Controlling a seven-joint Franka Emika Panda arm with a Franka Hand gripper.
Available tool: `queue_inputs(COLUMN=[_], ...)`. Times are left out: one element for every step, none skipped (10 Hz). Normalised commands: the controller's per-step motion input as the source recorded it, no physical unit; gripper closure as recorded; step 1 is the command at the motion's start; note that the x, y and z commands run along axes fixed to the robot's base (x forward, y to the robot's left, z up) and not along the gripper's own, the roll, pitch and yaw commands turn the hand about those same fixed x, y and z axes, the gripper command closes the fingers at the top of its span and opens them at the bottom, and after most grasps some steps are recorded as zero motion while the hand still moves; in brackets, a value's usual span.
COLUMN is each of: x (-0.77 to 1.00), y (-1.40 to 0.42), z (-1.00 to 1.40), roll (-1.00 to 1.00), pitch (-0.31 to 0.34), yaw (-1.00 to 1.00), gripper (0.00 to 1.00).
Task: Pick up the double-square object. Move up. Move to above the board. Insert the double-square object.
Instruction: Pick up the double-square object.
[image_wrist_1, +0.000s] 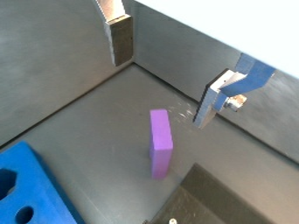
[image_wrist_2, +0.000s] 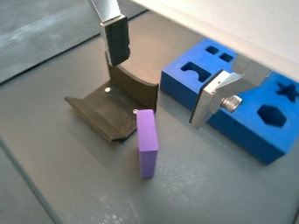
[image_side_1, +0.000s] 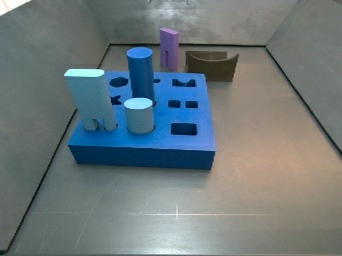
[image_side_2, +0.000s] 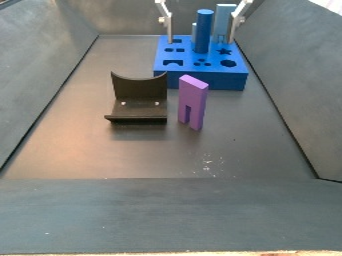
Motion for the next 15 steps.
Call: queue_inputs(x=[0.23, 0.06, 0.00, 0.00, -0.11, -0.07, -0.07, -0.13, -0.12, -0.04, 0.00, 0.03, 0.05, 0.00, 0.00], y=[0.16, 0.15, 0.13, 0.07, 0.04, 0.01, 0.00, 0.00, 0.00, 0.00, 0.13, 0.13, 0.00, 0.00, 0.00], z=[-0.18, -0.41, -0.63, -0.79, -0.83, -0.80, -0.80, -0.83, -0.80, -0.58, -0.27, -0.13, 0.00, 0.00, 0.00], roll=[-0.01, 0.00, -0.08, -0.16, -0.13, -0.19, -0.22, -0.20, -0.22, -0.24, -0.41, -0.35, 0.00, 0.00, 0.00], pitch=[0.003, 0.000, -0.040, -0.054, -0.069, -0.123, -0.131, -0.080, -0.123, -0.074, -0.034, 0.000, 0.060, 0.000, 0.000], yaw=[-0.81, -0.84, -0.82, -0.85, -0.87, -0.87, -0.89, -0.94, -0.94, -0.91, -0.64, -0.41, -0.06, 0.00, 0.00], gripper=[0.00, 0.00, 0.00, 0.00, 0.00, 0.00, 0.00, 0.00, 0.00, 0.00, 0.00, 0.00, 0.00, 1.00, 1.00])
